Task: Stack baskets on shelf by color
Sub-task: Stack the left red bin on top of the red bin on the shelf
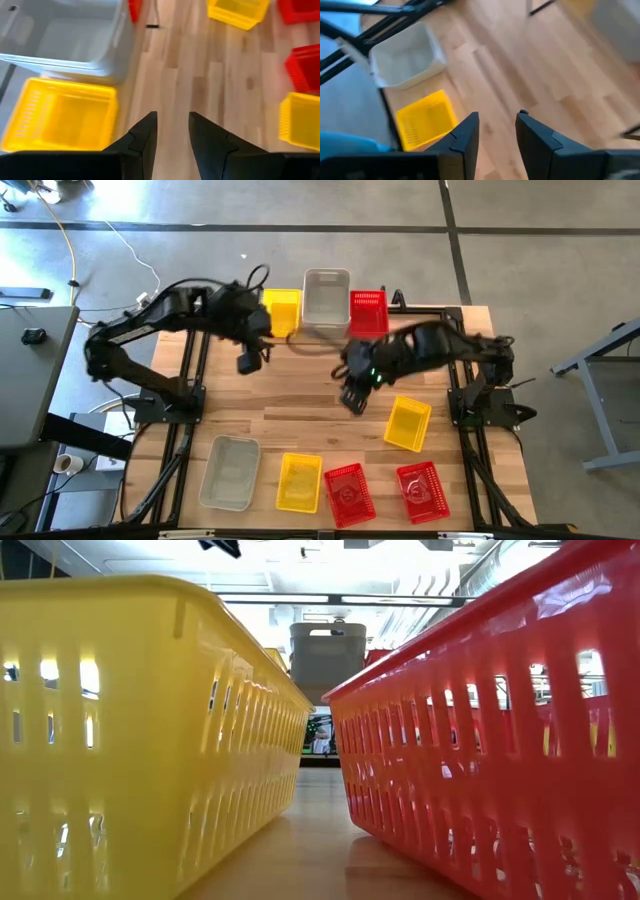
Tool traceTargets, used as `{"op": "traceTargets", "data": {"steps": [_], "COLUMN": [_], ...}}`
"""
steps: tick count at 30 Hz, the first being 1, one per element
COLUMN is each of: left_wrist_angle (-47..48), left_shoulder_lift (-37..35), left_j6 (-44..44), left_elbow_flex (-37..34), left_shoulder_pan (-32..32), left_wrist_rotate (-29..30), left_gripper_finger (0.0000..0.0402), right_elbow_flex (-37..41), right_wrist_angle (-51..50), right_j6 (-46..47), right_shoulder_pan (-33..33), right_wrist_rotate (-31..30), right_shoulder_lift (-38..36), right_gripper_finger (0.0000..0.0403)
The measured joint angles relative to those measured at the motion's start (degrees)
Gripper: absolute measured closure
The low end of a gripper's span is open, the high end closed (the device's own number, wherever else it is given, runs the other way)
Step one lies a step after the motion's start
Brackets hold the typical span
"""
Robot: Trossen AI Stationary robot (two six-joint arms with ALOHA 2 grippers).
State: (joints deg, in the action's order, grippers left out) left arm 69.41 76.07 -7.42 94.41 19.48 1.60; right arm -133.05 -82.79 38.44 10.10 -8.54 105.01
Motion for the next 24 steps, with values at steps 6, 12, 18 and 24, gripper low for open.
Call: {"op": "traceTargets", "data": {"steps": [6, 12, 18, 24], "left_wrist_angle": [-2.8, -3.0, -3.2, -3.1], "left_shoulder_lift": [-6.6, -9.9, -10.6, -10.5], "left_j6": [6.1, 7.3, 7.3, 7.3], "left_elbow_flex": [-7.2, -9.3, -9.4, -9.4], "left_shoulder_pan": [-4.7, -8.9, -10.9, -11.8], "left_wrist_rotate": [0.1, 0.4, 0.6, 0.6], "left_gripper_finger": [0.0298, 0.0298, 0.0298, 0.0298], "right_elbow_flex": [0.0, 0.0, 0.0, 0.0], "right_wrist_angle": [4.7, 5.5, 5.6, 6.0], "right_j6": [1.2, -3.8, -3.9, -3.6], "right_shoulder_pan": [6.0, 11.4, 15.9, 20.4], "right_wrist_rotate": [0.0, 0.3, 3.2, 6.0], "right_shoulder_lift": [3.8, 7.9, 11.5, 15.5], "right_gripper_finger": [0.0244, 0.022, 0.0227, 0.0238]}}
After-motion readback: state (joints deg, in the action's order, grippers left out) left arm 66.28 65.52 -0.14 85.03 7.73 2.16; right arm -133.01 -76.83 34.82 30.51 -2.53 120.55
